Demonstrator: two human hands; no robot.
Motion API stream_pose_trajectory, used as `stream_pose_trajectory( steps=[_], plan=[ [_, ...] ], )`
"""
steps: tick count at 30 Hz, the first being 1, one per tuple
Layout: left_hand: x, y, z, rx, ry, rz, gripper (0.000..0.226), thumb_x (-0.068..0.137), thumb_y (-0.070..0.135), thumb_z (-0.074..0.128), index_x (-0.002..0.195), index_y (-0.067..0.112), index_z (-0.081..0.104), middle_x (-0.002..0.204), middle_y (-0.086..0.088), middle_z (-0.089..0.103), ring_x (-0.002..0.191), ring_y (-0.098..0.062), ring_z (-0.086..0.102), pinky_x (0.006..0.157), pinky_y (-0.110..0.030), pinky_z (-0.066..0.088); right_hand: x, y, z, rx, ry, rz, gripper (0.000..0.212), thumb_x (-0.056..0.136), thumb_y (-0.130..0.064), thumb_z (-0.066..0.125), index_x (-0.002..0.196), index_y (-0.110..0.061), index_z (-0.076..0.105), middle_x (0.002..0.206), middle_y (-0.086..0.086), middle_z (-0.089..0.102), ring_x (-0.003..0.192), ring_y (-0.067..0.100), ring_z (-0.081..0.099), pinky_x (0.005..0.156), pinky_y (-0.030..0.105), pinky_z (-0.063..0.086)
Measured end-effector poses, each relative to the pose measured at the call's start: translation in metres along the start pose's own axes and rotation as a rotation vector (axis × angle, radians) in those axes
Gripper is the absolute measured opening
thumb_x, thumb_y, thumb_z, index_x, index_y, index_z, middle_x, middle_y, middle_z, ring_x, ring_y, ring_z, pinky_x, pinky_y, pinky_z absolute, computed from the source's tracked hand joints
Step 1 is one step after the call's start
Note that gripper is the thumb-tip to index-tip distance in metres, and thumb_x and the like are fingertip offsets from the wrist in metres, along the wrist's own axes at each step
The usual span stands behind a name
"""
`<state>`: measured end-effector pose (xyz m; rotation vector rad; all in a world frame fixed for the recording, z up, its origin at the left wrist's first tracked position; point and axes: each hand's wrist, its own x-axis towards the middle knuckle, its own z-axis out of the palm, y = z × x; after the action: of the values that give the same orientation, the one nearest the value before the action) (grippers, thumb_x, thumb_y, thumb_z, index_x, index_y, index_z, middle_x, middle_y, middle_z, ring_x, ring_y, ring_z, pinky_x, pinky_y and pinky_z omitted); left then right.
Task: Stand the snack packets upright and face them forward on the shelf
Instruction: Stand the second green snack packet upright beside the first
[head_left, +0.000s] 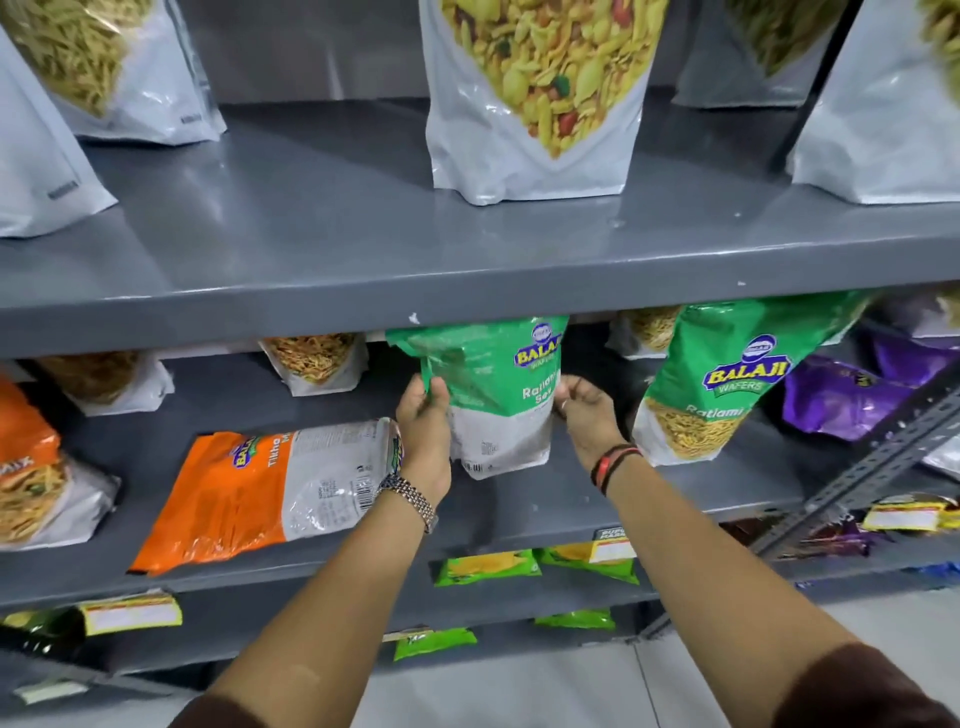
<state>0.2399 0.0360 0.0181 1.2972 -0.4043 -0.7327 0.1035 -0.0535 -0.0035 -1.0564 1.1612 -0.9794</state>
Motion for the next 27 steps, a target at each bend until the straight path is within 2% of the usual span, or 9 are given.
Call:
stream_pose_trajectory(
  steps=[3, 6, 9, 12, 14, 17, 19, 22, 27],
  plan=[
    [0.0, -0.009, -0.007, 0.117, -0.05, -0.049, 0.022, 0.096, 0.016, 0.044, 0.109, 0.01, 0.061, 0.104, 0.001, 0.063, 0.092, -0.005, 0.053, 0.081, -0.011, 0.043, 0.0, 0.017, -0.006, -0.032, 0.012, 0.001, 0.04, 0.086, 0.017, 0.036, 0.066, -0.012, 0.054, 0.074, 0.003, 0.056, 0.068, 0.011, 0.047, 0.064, 0.021, 0.041],
    [-0.001, -0.02, -0.015, 0.249, -0.059, -0.12, 0.007, 0.093, 0.023, 0.05, 0.099, 0.025, 0.055, 0.088, 0.014, 0.059, 0.076, 0.007, 0.051, 0.068, -0.005, 0.043, 0.002, 0.022, -0.013, 0.009, -0.06, 0.008, 0.026, 0.095, -0.003, 0.04, 0.081, -0.006, 0.061, 0.083, 0.007, 0.057, 0.074, 0.016, 0.047, 0.072, 0.028, 0.042],
    [-0.009, -0.038, -0.019, 0.369, -0.178, -0.413, 0.007, 0.092, 0.024, 0.052, 0.097, 0.022, 0.051, 0.084, 0.003, 0.052, 0.073, -0.008, 0.046, 0.084, -0.026, 0.04, 0.008, 0.02, -0.021, -0.033, -0.03, 0.087, 0.033, 0.099, -0.016, 0.037, 0.105, 0.005, 0.062, 0.092, 0.009, 0.057, 0.076, 0.015, 0.051, 0.079, 0.027, 0.044],
    [-0.013, -0.043, -0.011, 0.373, -0.243, -0.593, 0.007, 0.09, 0.025, 0.047, 0.092, 0.019, 0.05, 0.078, 0.001, 0.042, 0.07, -0.015, 0.04, 0.079, -0.031, 0.041, 0.005, 0.02, -0.023, -0.191, -0.025, 0.122, 0.033, 0.099, -0.019, 0.037, 0.084, -0.002, 0.062, 0.082, 0.013, 0.062, 0.069, 0.023, 0.055, 0.073, 0.028, 0.048],
    [-0.009, -0.042, -0.002, 0.323, -0.182, -0.588, 0.015, 0.091, 0.023, 0.042, 0.093, 0.016, 0.056, 0.084, -0.002, 0.047, 0.077, -0.017, 0.048, 0.075, -0.029, 0.041, -0.006, 0.021, -0.025, -0.32, -0.074, 0.132, 0.032, 0.097, -0.011, 0.036, 0.083, 0.002, 0.062, 0.091, 0.025, 0.064, 0.072, 0.03, 0.063, 0.08, 0.038, 0.05],
    [0.005, -0.04, 0.009, 0.264, -0.105, -0.543, 0.039, 0.096, 0.033, 0.037, 0.121, 0.009, 0.055, 0.113, -0.006, 0.057, 0.106, -0.022, 0.054, 0.087, -0.033, 0.041, -0.031, 0.023, -0.024, -0.382, -0.331, 0.167, 0.034, 0.099, -0.009, 0.031, 0.078, -0.01, 0.057, 0.086, 0.017, 0.062, 0.05, 0.007, 0.062, 0.068, 0.036, 0.051],
    [0.018, -0.04, 0.016, 0.221, -0.094, -0.5, 0.035, 0.095, 0.029, 0.04, 0.106, 0.004, 0.062, 0.11, -0.01, 0.059, 0.101, -0.024, 0.056, 0.091, -0.037, 0.045, -0.043, 0.02, -0.02, -0.415, -0.49, 0.214, 0.032, 0.101, -0.019, 0.028, 0.08, -0.014, 0.051, 0.081, 0.011, 0.062, 0.051, 0.001, 0.064, 0.063, 0.026, 0.046],
    [0.028, -0.038, 0.017, 0.19, -0.122, -0.469, 0.025, 0.094, 0.025, 0.044, 0.094, 0.007, 0.061, 0.109, -0.013, 0.061, 0.097, -0.025, 0.058, 0.094, -0.039, 0.046, -0.048, 0.015, -0.017, -0.488, -0.605, 0.229, 0.028, 0.102, -0.02, 0.025, 0.093, -0.011, 0.05, 0.104, 0.019, 0.064, 0.077, 0.017, 0.065, 0.065, 0.021, 0.041],
    [-0.008, -0.046, 0.0, 0.279, 0.155, -0.207, 0.035, 0.095, 0.017, 0.042, 0.123, 0.0, 0.054, 0.128, -0.019, 0.058, 0.118, -0.031, 0.054, 0.095, -0.03, 0.041, -0.025, 0.011, -0.035, -0.566, -0.337, 0.275, 0.028, 0.097, -0.011, 0.029, 0.085, -0.013, 0.054, 0.086, 0.009, 0.066, 0.056, 0.012, 0.058, 0.058, 0.023, 0.039]
  ],
)
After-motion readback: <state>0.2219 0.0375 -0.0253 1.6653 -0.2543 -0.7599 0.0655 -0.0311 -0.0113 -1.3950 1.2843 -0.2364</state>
